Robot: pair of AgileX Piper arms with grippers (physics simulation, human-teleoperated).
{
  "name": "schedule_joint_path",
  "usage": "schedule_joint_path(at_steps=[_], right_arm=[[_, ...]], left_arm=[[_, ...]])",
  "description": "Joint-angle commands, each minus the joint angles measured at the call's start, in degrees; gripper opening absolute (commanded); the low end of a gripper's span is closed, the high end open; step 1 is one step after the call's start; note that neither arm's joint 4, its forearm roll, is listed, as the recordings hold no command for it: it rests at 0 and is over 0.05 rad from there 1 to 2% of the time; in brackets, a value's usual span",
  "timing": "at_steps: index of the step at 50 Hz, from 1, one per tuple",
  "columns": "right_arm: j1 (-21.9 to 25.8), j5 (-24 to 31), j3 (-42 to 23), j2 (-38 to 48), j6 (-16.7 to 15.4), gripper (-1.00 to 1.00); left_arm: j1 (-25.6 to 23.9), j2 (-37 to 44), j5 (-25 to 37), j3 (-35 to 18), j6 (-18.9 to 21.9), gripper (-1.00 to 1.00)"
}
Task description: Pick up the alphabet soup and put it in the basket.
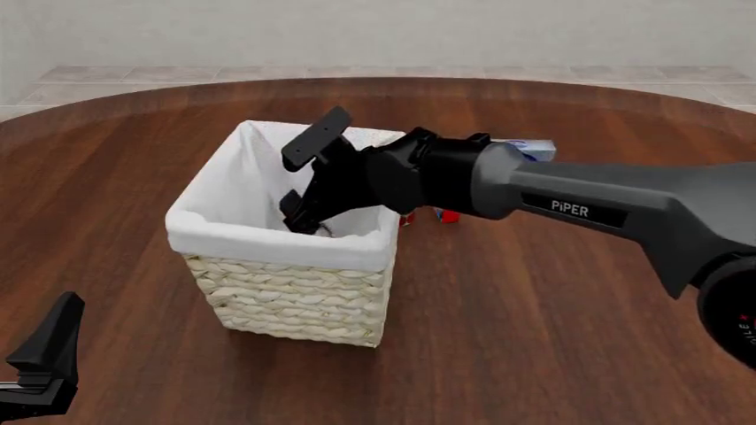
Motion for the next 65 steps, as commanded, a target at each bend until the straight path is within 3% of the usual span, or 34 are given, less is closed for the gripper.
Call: schedule_joint_path(at_steps=[1, 34, 65], right_arm=[[0.09, -0.06, 0.06, -0.16, 0.27, 1.0], [1.16, -0.52, 2.38, -8.23, -0.81, 1.0], [2.99, 0.75, 2.81, -15.91, -4.52, 1.0]], left_arm=[[0.0, 0.0, 0.0, 0.0, 0.0, 1.0], [0.0, 0.0, 0.0, 0.0, 0.0, 1.0], [0.0, 0.0, 0.0, 0.0, 0.0, 1.0]])
